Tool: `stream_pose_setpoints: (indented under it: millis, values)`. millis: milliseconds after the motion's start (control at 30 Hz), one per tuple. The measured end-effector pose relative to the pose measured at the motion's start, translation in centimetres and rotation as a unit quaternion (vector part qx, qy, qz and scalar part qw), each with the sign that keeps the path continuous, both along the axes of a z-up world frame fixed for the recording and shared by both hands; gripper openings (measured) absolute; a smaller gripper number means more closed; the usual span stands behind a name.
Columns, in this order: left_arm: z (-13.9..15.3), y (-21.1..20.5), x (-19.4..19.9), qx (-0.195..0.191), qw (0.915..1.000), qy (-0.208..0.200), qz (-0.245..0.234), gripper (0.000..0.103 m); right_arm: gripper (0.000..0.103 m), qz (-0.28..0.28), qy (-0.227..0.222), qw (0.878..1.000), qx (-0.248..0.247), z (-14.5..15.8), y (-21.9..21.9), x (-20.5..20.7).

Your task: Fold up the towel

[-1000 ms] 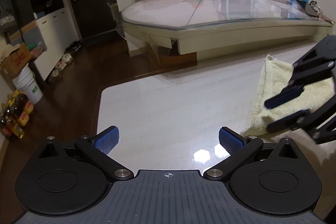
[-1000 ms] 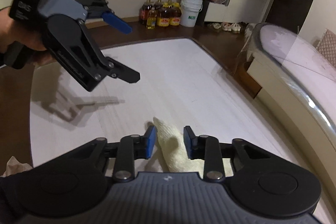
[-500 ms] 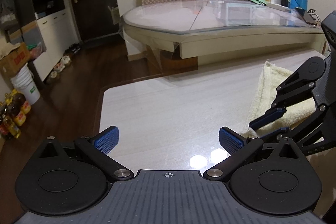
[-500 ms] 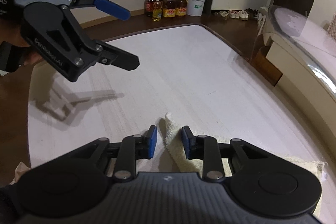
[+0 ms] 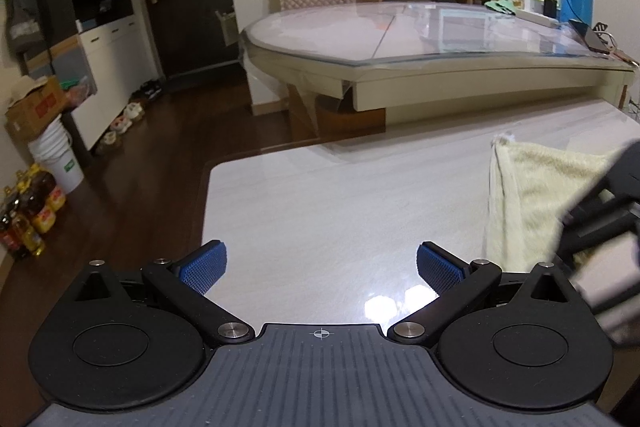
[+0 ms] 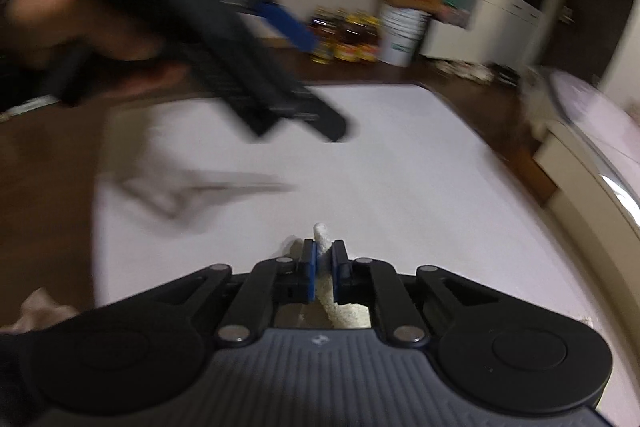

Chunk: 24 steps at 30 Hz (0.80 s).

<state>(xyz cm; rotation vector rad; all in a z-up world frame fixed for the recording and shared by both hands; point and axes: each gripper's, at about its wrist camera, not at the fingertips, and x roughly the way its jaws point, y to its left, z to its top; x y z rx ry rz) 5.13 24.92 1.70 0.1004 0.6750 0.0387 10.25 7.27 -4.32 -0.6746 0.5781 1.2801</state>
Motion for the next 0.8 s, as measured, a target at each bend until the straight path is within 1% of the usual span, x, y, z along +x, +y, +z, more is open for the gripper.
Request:
stream_pose_setpoints:
  millis: [67,133,200,300,367,467,500,600,700,800]
  values:
    - [-0.1,-0.2,-0.4,-0.002,1.0,0.003,-0.002,0.103,0.009,0.065,0.013,0.998,0.0,0.3,-1.1,-1.7]
    - [-0.2,-0.7,-0.8,-0.005,0.9998,0.006,-0.015,0.103,0.009,0.105,0.019,0.994,-0.005,0.5,-2.5,-3.5]
    - [-0.4,-1.3,-1.1,-0.007,0.9994,0.012,-0.032,0.103,0.009,0.133,0.019,0.991,-0.012,0.6,-4.0,-4.6]
    - [-0.5,-2.4,-0.5,-0.009,0.9975,0.02,-0.068,0.103,0.009,0.153,0.014,0.988,-0.024,0.6,-6.1,-6.0]
    - [-0.4,-3.3,0.4,-0.014,0.9951,0.021,-0.095,0.103,0.009,0.154,0.004,0.988,-0.028,0.4,-7.0,-6.8]
    - [-1.0,-4.5,2.2,-0.01,0.992,0.028,-0.122,0.103,0.009,0.142,-0.003,0.99,-0.019,0.3,-7.5,-7.5]
    - [-1.2,-4.9,2.8,-0.009,0.9908,0.031,-0.131,0.103,0.009,0.131,-0.003,0.991,-0.013,0.2,-7.4,-7.5]
    - [-1.9,-6.1,4.7,-0.005,0.9867,0.039,-0.158,0.103,0.009,0.11,-0.025,0.994,-0.008,-0.3,-7.1,-7.6]
    - [-2.5,-7.3,6.6,-0.001,0.9818,0.047,-0.184,0.103,0.009,0.09,-0.033,0.995,0.001,-0.8,-6.8,-7.8]
    - [-3.1,-8.5,8.5,0.004,0.9762,0.055,-0.21,0.103,0.013,0.066,-0.054,0.996,0.015,-1.2,-6.7,-8.3]
